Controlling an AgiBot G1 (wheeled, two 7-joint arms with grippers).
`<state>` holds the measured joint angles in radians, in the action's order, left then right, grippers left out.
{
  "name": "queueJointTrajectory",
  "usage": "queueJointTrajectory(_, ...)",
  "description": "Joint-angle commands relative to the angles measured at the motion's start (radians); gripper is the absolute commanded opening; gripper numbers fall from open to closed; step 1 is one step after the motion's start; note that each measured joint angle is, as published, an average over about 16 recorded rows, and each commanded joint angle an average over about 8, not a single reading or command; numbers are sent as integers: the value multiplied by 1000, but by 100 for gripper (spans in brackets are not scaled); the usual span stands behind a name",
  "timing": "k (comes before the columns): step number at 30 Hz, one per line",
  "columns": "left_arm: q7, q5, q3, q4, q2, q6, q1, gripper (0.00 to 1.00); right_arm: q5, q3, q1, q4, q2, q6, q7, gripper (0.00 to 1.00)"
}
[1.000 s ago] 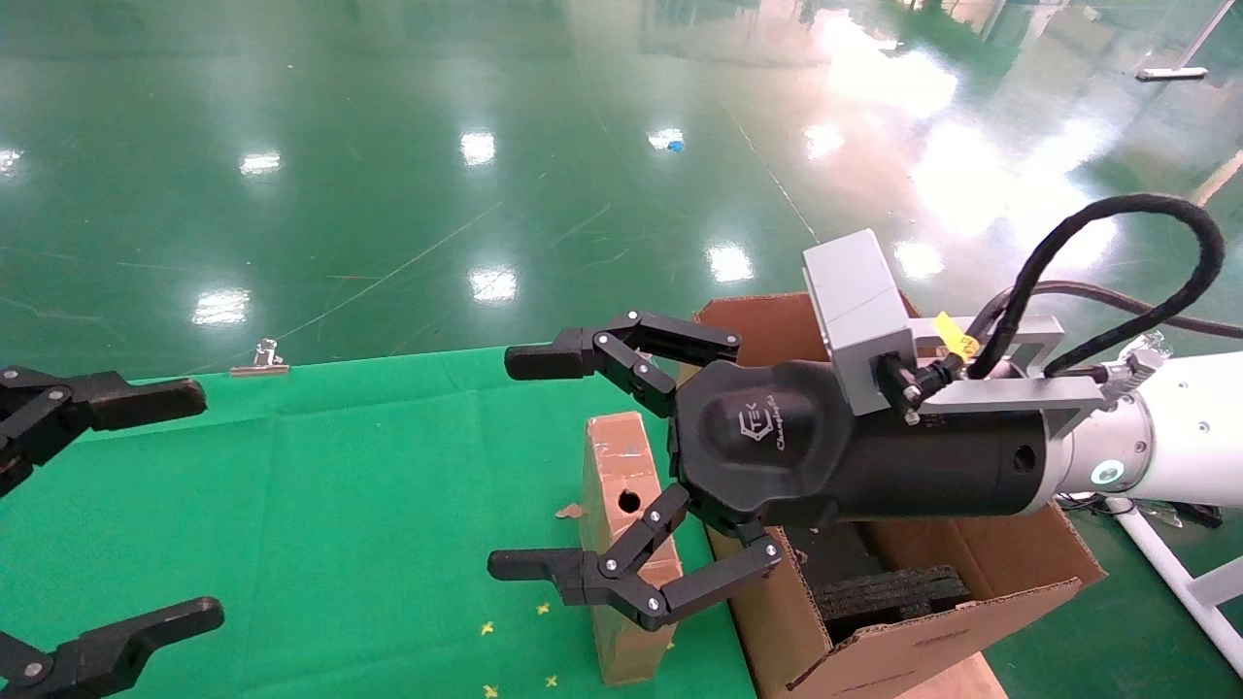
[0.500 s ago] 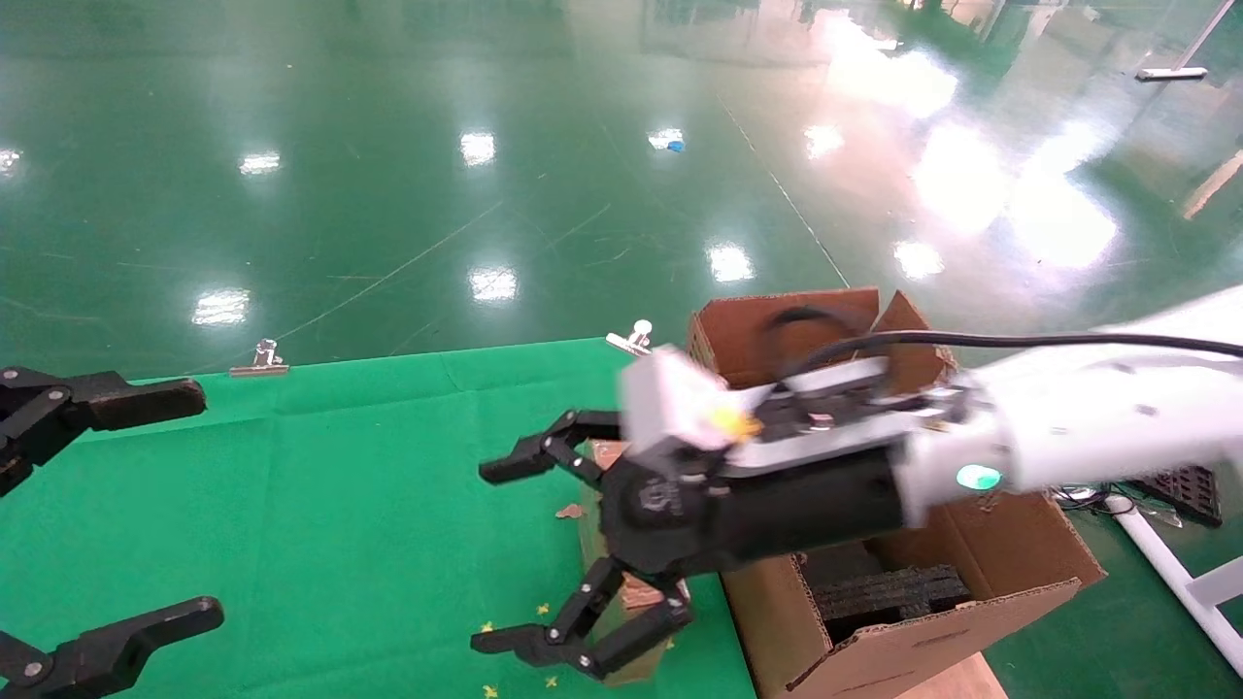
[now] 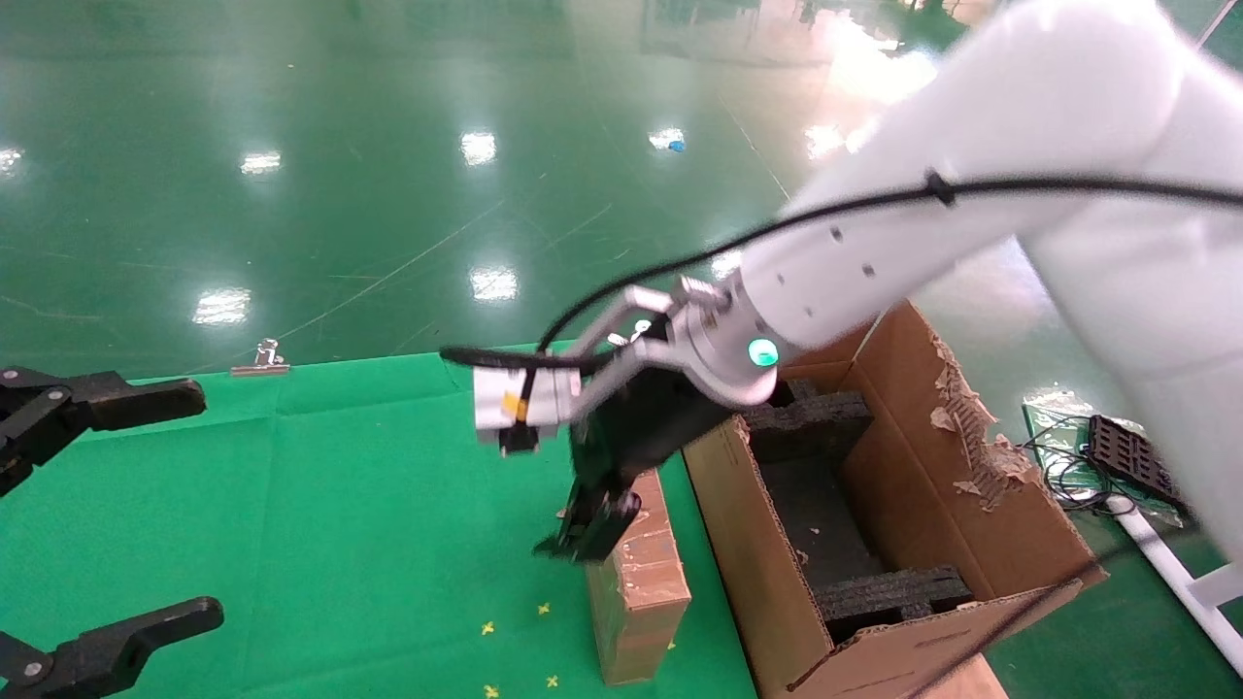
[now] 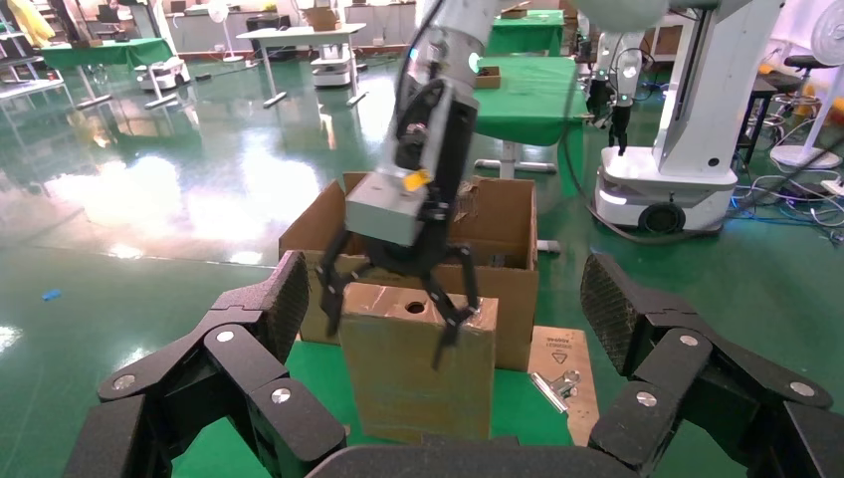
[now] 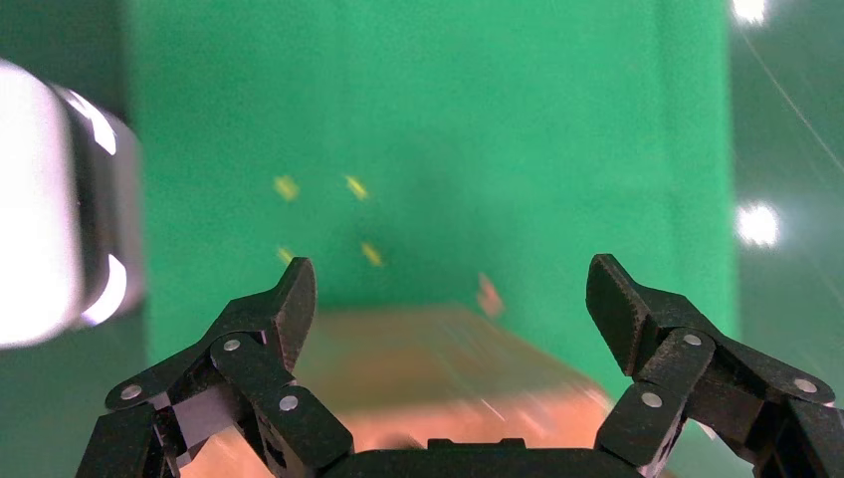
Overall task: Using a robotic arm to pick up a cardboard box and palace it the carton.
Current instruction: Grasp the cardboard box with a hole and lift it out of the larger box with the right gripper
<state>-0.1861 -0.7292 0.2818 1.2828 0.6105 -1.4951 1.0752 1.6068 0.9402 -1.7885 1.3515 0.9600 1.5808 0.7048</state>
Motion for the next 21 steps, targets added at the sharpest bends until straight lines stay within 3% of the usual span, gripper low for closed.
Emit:
queueJointTrajectory(1,0,0,0,0,0,0,0,100,42,71,-72,0,26,6,43,100)
queueJointTrajectory(10,0,1,1,0,0,0,0,100,-54,343,-295,4,34,1,164,100)
queueJointTrajectory(21,1,1,2,0,-1,1,0,100,-110,540,-358,7,54,-32,219,100)
